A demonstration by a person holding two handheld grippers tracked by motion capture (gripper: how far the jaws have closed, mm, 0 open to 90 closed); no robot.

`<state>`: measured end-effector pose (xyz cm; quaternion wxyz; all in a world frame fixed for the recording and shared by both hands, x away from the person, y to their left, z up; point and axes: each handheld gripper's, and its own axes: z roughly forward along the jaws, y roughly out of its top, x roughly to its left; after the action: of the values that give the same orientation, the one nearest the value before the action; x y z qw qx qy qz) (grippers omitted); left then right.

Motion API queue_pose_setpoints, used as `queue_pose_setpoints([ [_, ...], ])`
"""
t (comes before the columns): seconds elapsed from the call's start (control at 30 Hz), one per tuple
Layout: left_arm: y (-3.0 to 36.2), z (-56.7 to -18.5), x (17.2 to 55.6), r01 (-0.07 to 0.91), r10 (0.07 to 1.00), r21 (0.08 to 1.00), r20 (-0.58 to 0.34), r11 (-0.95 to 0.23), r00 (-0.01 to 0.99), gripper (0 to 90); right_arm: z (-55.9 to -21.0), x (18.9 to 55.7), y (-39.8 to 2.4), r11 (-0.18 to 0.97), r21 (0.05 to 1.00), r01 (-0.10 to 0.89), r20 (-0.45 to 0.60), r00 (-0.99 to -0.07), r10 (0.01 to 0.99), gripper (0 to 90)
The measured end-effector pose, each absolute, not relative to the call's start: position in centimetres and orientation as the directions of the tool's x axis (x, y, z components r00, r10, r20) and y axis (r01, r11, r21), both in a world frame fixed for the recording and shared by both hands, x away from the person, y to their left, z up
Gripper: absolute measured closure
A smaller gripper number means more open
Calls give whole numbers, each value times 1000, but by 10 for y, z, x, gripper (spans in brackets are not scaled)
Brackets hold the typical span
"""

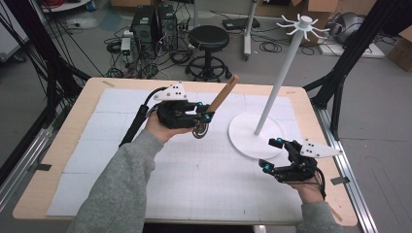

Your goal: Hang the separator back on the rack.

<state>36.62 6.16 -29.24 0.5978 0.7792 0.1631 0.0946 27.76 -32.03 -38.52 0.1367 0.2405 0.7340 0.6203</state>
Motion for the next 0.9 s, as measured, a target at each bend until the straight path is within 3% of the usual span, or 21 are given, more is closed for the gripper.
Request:
queue_pose_setpoints([
  [0.9,44,-261,382,132,357,973,-58,-188,932,694,-388,281,-325,94,976,198,119,-840,530,146],
])
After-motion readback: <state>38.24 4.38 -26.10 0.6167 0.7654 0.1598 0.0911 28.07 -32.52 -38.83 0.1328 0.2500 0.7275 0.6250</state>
